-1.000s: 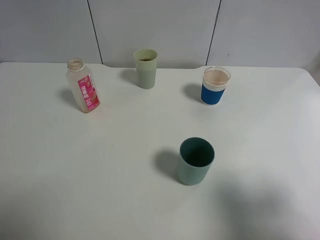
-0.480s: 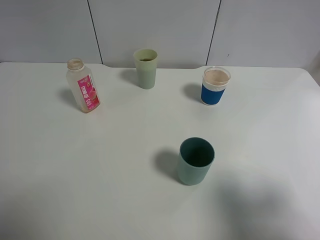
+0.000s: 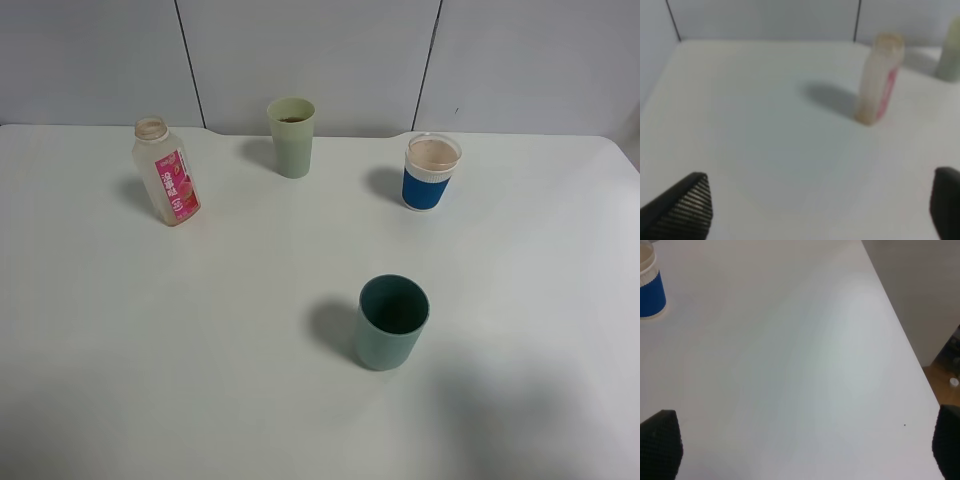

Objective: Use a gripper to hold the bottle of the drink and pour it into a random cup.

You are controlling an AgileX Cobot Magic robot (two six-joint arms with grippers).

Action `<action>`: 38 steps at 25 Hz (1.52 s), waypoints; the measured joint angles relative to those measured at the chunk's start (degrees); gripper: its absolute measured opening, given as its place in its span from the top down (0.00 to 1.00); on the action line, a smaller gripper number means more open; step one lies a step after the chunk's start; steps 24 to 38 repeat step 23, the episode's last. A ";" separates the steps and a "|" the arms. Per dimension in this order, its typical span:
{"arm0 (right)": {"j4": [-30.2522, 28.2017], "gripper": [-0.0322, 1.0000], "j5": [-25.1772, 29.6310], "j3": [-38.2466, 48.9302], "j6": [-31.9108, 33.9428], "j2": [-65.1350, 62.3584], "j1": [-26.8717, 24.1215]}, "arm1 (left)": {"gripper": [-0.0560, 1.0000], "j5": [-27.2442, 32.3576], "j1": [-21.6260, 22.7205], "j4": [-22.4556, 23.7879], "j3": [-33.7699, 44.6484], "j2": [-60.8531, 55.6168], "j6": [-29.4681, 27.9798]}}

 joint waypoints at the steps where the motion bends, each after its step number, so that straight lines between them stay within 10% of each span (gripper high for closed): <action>1: 0.00 0.00 0.00 0.00 0.00 0.00 0.00 | 0.17 0.11 0.05 -0.73 1.14 0.00 0.55; 38: 0.00 0.00 0.00 0.00 0.00 0.00 0.00 | 0.17 3.45 0.11 0.13 3.41 0.00 0.55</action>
